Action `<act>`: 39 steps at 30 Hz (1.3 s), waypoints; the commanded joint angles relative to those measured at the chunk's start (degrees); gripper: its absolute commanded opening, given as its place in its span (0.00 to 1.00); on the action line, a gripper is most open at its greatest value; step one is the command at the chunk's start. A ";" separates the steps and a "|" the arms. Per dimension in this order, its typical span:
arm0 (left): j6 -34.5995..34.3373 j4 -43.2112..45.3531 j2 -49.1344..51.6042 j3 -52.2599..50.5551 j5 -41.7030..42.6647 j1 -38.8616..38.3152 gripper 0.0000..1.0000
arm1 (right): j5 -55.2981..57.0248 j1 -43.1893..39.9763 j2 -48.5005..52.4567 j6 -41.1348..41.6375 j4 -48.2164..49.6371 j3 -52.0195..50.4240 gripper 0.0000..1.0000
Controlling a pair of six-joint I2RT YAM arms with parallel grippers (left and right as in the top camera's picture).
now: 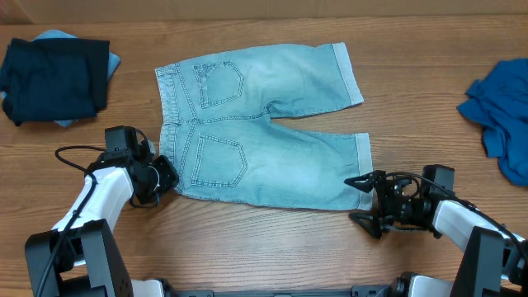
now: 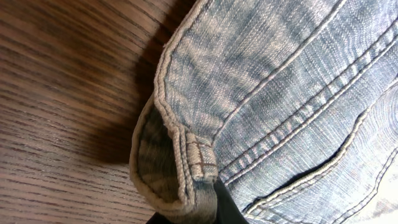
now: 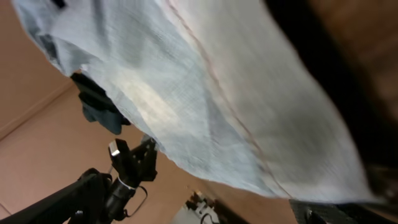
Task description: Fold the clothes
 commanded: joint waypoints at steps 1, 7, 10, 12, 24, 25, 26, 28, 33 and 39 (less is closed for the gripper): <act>1.75 0.46 0.50 -0.31 3.21 0.17 0.05 | 8.33 -0.17 1.07 -0.59 3.39 -0.76 1.00; 1.75 0.66 0.50 -0.31 3.58 0.17 0.05 | 10.08 -0.17 1.07 -2.58 5.01 1.70 0.99; 1.75 0.63 0.50 -0.31 3.58 0.17 0.05 | 12.00 -0.17 1.07 -3.89 3.98 2.82 0.99; 1.75 0.66 0.50 -0.31 3.61 0.17 0.05 | 13.97 -0.17 1.07 -4.52 3.02 3.76 0.99; 1.75 0.87 0.50 -0.31 3.58 0.17 0.05 | 15.47 -0.15 1.07 -10.95 2.60 5.62 0.90; 1.75 0.85 0.50 -0.31 3.61 0.17 0.05 | 15.50 -0.15 1.07 -10.95 2.27 5.62 0.78; 1.75 0.85 0.50 -0.31 3.61 0.17 0.05 | 15.52 -0.15 1.07 -10.95 1.99 5.62 0.67; 1.75 0.83 0.50 -0.31 3.65 0.17 0.05 | 15.67 -0.15 1.07 -10.93 1.40 5.62 0.52; 1.77 0.85 0.50 -0.31 3.98 0.17 0.05 | 15.67 -0.15 1.07 -10.95 -0.20 5.62 0.15; 4.79 0.33 -0.26 -0.15 5.20 0.17 0.04 | 15.63 -0.15 0.46 -11.52 -0.63 5.64 0.04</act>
